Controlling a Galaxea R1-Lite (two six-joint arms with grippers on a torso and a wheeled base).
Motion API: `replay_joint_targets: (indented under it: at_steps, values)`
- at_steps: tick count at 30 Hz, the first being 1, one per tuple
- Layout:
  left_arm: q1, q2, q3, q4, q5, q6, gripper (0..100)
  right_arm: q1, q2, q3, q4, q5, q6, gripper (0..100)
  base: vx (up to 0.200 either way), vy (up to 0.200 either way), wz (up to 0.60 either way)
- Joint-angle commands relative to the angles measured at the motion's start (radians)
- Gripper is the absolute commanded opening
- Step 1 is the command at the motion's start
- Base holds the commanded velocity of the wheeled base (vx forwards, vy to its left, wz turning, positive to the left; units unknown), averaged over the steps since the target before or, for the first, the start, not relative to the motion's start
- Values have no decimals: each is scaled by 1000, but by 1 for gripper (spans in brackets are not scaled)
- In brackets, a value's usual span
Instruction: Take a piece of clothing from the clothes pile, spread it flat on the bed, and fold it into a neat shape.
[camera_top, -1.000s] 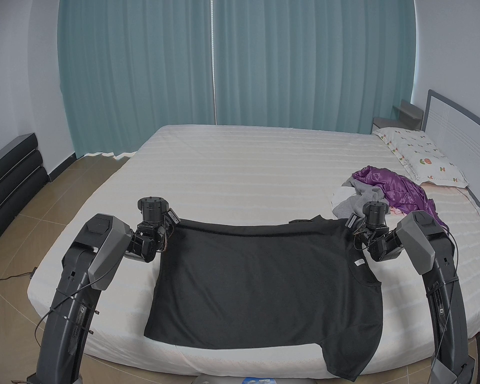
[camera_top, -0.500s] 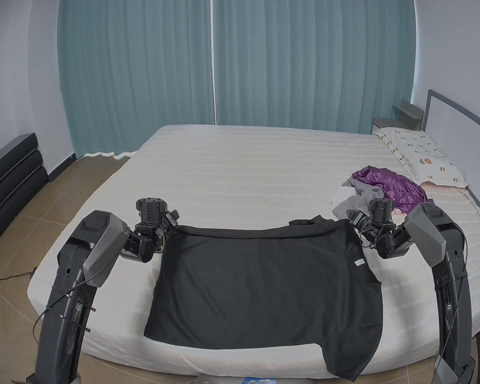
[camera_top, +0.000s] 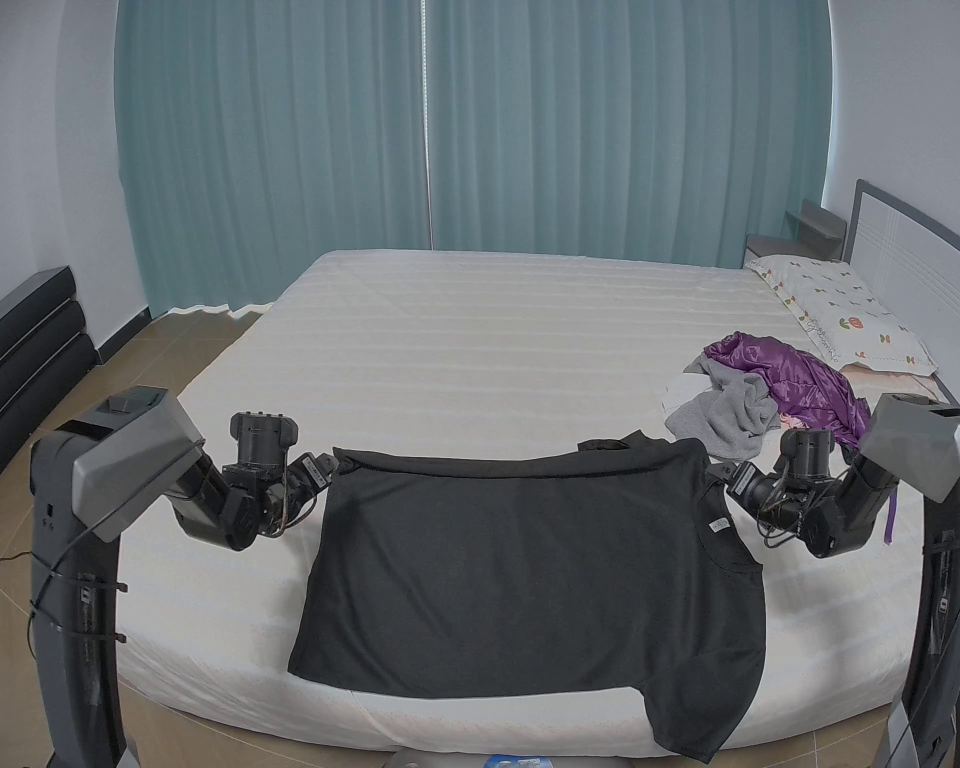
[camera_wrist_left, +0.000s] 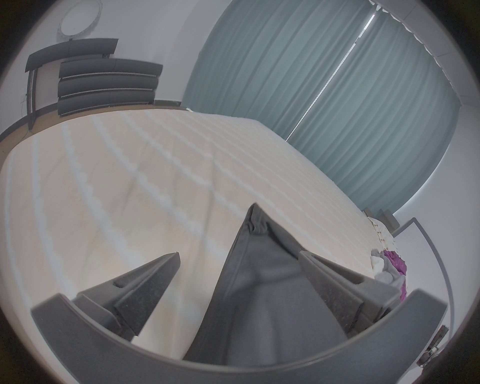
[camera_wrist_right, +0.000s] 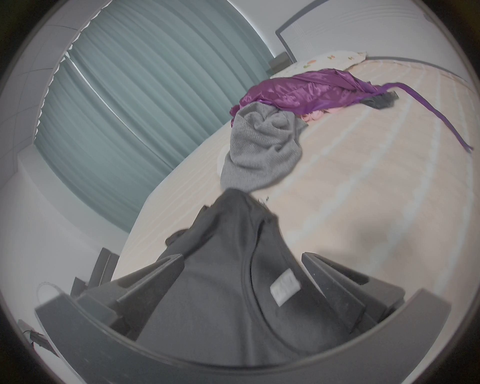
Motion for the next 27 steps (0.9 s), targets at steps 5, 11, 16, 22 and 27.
replay_joint_targets:
  at_steps: [5,11,16,22,27]
  values:
    - [-77,-393,617,-192,-64,-118,100,5,-338,609,-192,157,36,100,0,0,0]
    - [-155,-413,756,-276,-58,-179,100,3,-316,744,-323,191,77,100,-167,0,0]
    - [-175,-402,814,-307,-66,-207,100,3,-313,808,-388,247,120,100,-160,0,0]
    - [-174,-388,818,-325,-67,-240,100,6,-316,827,-392,278,123,100,0,0,0]
    - [-180,-387,808,-328,-67,-277,100,14,-313,836,-392,278,125,100,0,-120,0]
